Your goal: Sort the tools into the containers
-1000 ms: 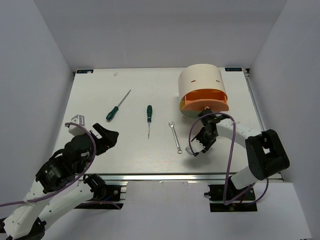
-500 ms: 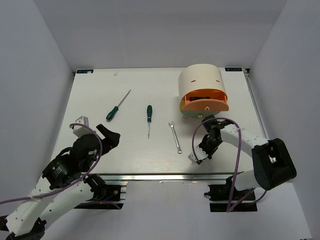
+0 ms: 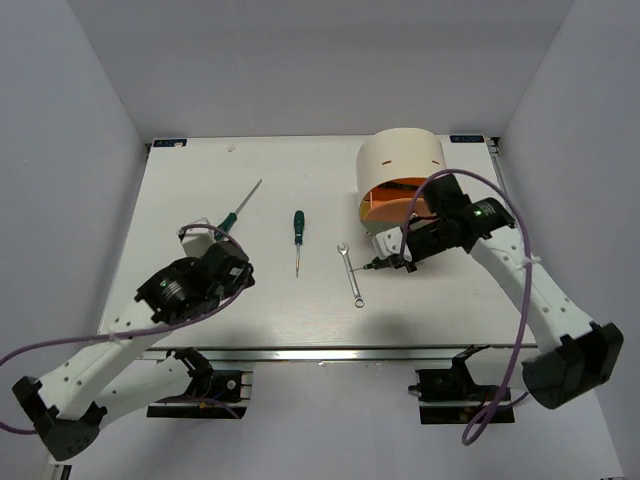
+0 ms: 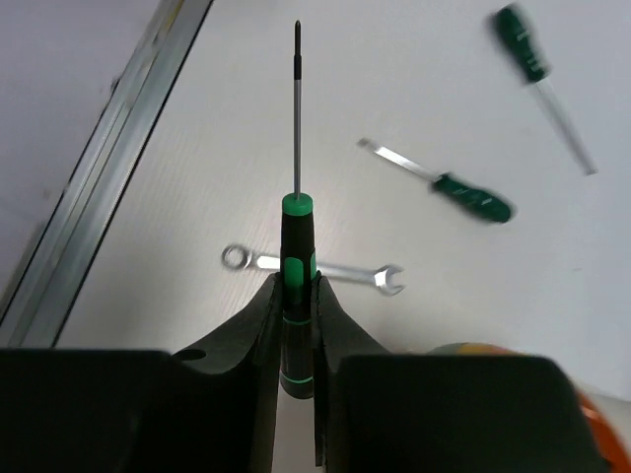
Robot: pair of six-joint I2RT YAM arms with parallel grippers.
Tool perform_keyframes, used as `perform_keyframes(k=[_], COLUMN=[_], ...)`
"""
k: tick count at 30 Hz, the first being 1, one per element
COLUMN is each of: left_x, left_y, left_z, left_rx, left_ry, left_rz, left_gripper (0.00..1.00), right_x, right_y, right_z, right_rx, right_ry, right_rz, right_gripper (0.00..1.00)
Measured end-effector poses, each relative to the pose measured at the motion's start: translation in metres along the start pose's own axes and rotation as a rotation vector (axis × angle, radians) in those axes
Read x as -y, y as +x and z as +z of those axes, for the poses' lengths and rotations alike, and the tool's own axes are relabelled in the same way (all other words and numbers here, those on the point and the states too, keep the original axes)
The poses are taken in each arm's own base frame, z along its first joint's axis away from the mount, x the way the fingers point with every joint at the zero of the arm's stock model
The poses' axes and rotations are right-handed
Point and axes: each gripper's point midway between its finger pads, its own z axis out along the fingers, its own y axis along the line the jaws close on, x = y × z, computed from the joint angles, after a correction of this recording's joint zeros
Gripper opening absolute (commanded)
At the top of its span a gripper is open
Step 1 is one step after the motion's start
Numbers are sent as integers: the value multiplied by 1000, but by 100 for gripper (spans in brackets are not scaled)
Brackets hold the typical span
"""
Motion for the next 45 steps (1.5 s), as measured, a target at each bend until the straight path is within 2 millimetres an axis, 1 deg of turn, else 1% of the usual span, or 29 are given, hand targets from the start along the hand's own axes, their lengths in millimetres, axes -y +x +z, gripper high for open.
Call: perform_keyframes(k=[2,4,5,7,8,10,12,13,15,16,17,19,21,23,25,27,29,32,33,35,36,37,41,45], left_x=[-3,-13,-21,-37,-46,-63,-78,-87,-99,-102,-102,-98,-94,-95,-98,-101,-104,-108,-109,-113,-114,-116,-123,-132], left_y=[0,-2,-6,-17,-24,-35,-42,-45,-49,-50,-50,-51,-50,-45,-39,-35,-33,-34,-35,-34,-34,-34,-33,-26], left_z=[9,20,25,35,40,51,63,69,80,83,86,90,93,95,95,95,94,92,91,91,91,91,92,95], left_rx=[-16,-31,-35,-43,-51,-77,-112,-131,-163,-173,-181,-187,-189,-199,-209,-214,-211,-202,-198,-197,-195,-194,-197,-224], left_ry=[-67,-140,-177,-232,-256,-291,-303,-310,-314,-310,-296,-256,-217,-203,-201,-203,-209,-225,-233,-249,-257,-266,-304,-359], left_rz=[42,58,61,38,19,-29,-89,-117,-175,-189,-200,-220,-239,-260,-278,-296,-312,-340,-352,-382,-400,-420,-512,-618], left_gripper=[94,94,94,94,94,93,92,92,93,93,93,93,93,94,94,95,96,97,98,98,98,98,98,98], right_x=[14,32,43,63,73,100,125,137,155,163,170,179,180,174,166,154,145,134,131,125,124,122,122,127], right_y=[-29,-55,-66,-83,-88,-96,-94,-89,-69,-58,-45,-21,6,29,46,58,64,68,69,72,73,75,81,88], right_z=[-14,-30,-39,-57,-66,-87,-107,-119,-140,-148,-156,-163,-161,-155,-147,-138,-133,-130,-130,-129,-129,-129,-135,-147], right_rx=[53,95,106,118,112,94,68,51,-3,-31,-64,-122,-187,-240,-280,-311,-330,-358,-366,-382,-389,-396,-412,-406], right_ry=[75,171,228,333,385,498,599,649,728,757,778,793,771,724,668,600,552,506,494,471,464,457,468,514], right_rz=[28,60,70,88,98,111,125,136,179,194,208,231,254,282,305,322,330,323,321,321,319,318,322,364], right_gripper=[0,0,0,0,0,0,0,0,0,0,0,0,0,0,2,5,7,18,27,39,49,52,53,48])
